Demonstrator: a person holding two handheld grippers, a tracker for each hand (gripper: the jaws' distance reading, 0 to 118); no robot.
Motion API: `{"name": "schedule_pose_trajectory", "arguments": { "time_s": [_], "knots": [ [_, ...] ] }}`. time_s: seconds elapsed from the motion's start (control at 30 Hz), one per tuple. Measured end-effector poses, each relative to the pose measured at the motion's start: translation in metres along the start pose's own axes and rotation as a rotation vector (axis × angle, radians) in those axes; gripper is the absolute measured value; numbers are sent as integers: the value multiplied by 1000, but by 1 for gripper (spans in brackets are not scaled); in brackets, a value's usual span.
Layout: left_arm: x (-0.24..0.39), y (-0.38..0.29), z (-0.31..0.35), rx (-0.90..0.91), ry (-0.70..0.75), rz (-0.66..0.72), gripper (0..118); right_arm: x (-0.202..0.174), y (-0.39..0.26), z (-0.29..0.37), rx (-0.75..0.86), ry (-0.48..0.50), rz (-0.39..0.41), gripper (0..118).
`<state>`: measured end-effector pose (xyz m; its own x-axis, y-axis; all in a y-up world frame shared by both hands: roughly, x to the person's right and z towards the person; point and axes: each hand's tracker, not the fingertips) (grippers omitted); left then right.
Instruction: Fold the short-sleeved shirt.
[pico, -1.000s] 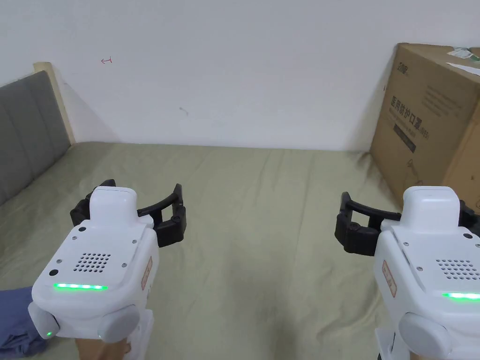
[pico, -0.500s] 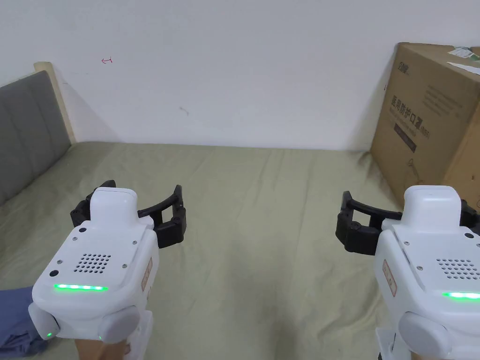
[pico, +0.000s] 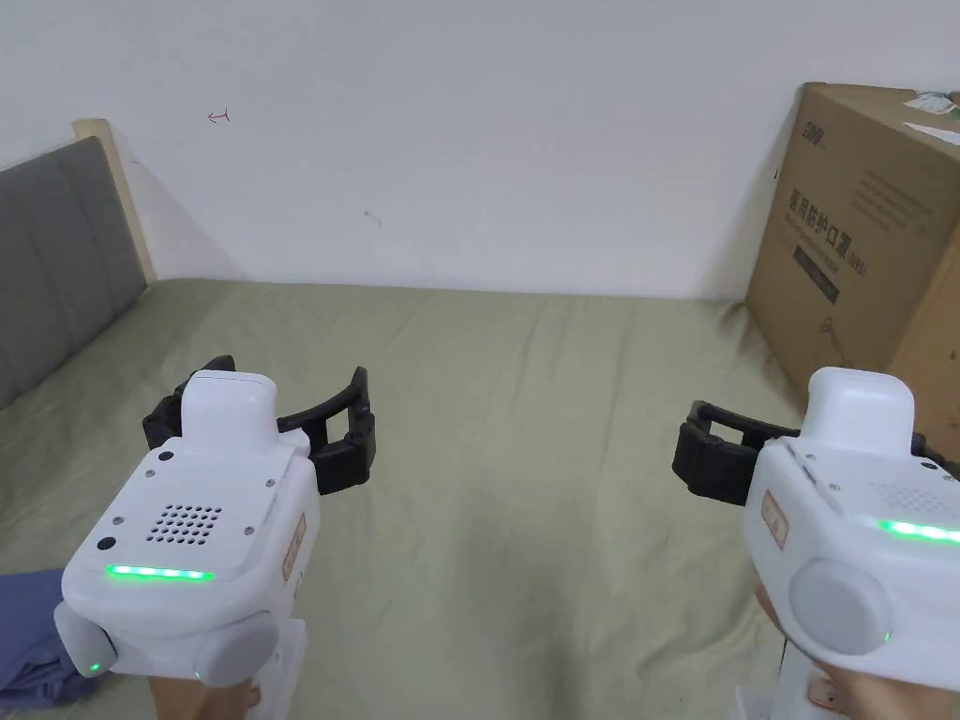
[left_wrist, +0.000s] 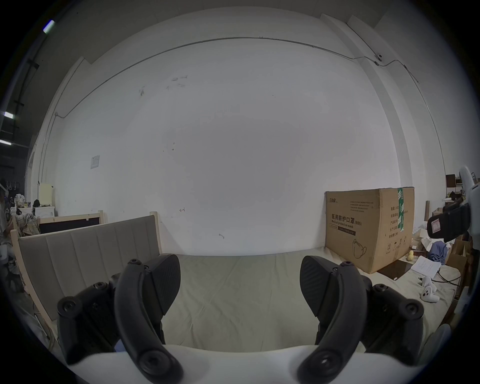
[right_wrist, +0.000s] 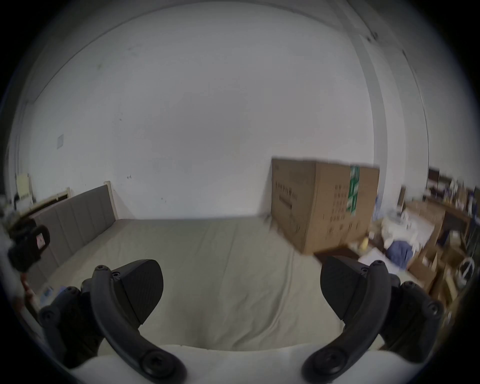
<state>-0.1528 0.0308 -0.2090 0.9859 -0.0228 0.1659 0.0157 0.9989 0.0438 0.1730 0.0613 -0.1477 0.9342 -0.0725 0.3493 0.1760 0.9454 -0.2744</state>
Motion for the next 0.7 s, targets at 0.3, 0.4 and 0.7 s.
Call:
{"name": "schedule_pose_trajectory", "arguments": {
  "time_s": [0.3,0.4,0.7],
  "knots": [
    [-3,2,-1,9,4,7,96,9,23,-24,-417,-107,-275,118],
    [-3,2,0,10,6,1,96,9,23,-21,-418,-120,-274,117],
    [-6,2,0,9,12,11,96,6,23,-15,-330,-143,-178,114]
  ]
}}
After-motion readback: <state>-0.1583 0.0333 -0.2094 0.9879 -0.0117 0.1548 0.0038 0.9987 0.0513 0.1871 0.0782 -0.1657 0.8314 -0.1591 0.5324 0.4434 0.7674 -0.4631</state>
